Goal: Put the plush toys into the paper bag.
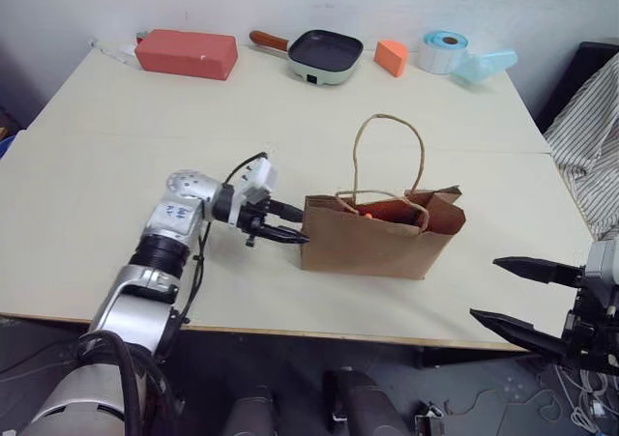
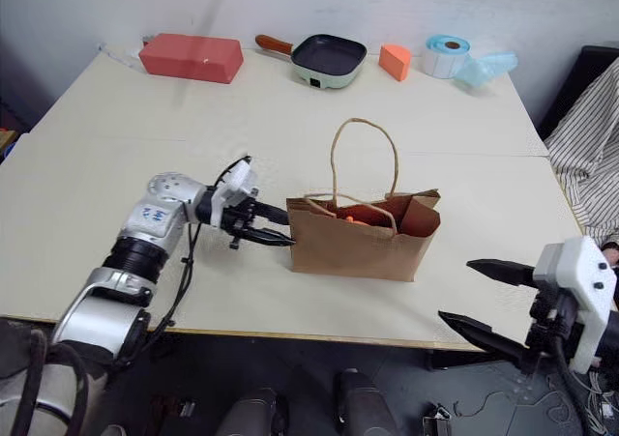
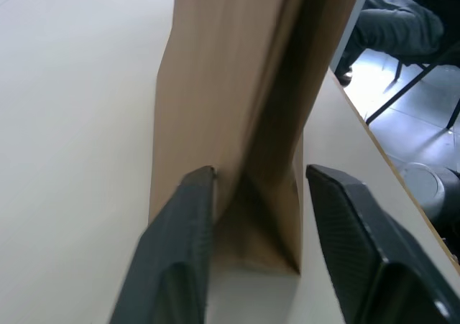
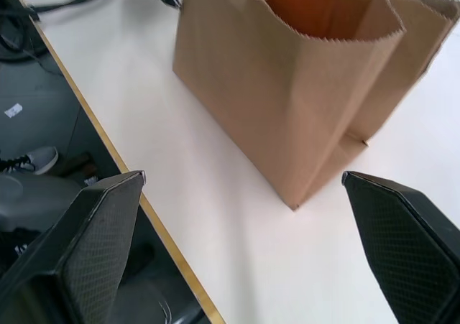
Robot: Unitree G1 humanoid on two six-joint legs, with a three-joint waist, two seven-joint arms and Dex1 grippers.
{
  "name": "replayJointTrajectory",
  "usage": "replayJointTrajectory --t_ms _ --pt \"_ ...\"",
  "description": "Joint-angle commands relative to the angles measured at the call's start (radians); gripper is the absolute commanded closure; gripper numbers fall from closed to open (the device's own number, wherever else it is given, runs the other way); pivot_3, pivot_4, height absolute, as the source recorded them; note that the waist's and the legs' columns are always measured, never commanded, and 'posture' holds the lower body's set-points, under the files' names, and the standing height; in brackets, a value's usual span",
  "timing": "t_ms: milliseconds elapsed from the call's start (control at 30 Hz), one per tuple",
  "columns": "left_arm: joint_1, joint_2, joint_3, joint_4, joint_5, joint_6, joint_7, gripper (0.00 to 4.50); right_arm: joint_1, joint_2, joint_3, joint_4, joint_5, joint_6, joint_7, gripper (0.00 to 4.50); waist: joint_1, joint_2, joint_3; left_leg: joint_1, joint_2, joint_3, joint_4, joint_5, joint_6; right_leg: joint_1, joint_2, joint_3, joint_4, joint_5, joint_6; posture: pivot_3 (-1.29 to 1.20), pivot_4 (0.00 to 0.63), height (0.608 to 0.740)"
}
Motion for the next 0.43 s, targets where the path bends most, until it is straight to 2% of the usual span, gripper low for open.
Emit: replayJointTrajectory --t_ms 33,133,167,267,367,433 --pt "0.075 0.204 0.161 -0.283 -0.161 0.300 -0.014 1.16 -0.035 -0.059 -0.037 0.106 -0.006 -0.035 0.100 0.00 -0.006 0.000 0.000 0.000 0.000 0.000 0.000 0.000 0.000 0.000 0.000 0.000 0.001 0.000 0.000 0.00 0.150 0.740" --pt "0.191 0.411 0.298 -0.459 -0.297 0.540 -0.025 0.22 -0.088 -0.122 -0.042 0.215 -0.012 -0.050 0.191 0.00 -0.003 0.001 0.000 0.000 0.001 -0.001 0.000 0.000 0.000 0.000 0.000 0.000 0.000 0.000 0.000 0.00 0.150 0.740" --pt "0.241 0.474 0.351 -0.495 -0.327 0.587 -0.032 0.02 -0.113 -0.151 -0.043 0.262 0.002 -0.042 0.231 0.00 0.000 0.001 0.000 0.001 0.001 -0.001 0.000 0.000 0.000 0.000 0.000 -0.001 0.000 0.000 0.000 0.00 0.150 0.740" --pt "0.336 0.577 0.505 -0.557 -0.407 0.698 0.008 0.02 -0.179 -0.243 -0.019 0.400 0.002 -0.037 0.356 0.00 0.006 0.001 0.000 0.001 0.000 -0.001 0.000 -0.001 0.001 0.002 -0.002 -0.001 -0.004 0.000 0.000 0.00 0.150 0.740" --pt "0.388 0.606 0.594 -0.604 -0.460 0.744 0.043 0.02 -0.249 -0.310 0.047 0.529 -0.062 -0.084 0.424 0.00 0.018 0.001 0.001 0.001 0.000 -0.002 0.001 -0.002 0.004 0.002 -0.003 -0.002 -0.007 0.000 0.000 0.00 0.150 0.740" --pt "0.437 0.604 0.617 -0.654 -0.441 0.680 0.048 0.02 -0.303 -0.336 0.091 0.587 -0.071 -0.091 0.447 0.00 0.019 0.001 0.000 0.001 0.000 -0.002 0.001 -0.005 0.008 0.002 -0.003 -0.002 -0.008 0.000 0.000 0.00 0.150 0.740"
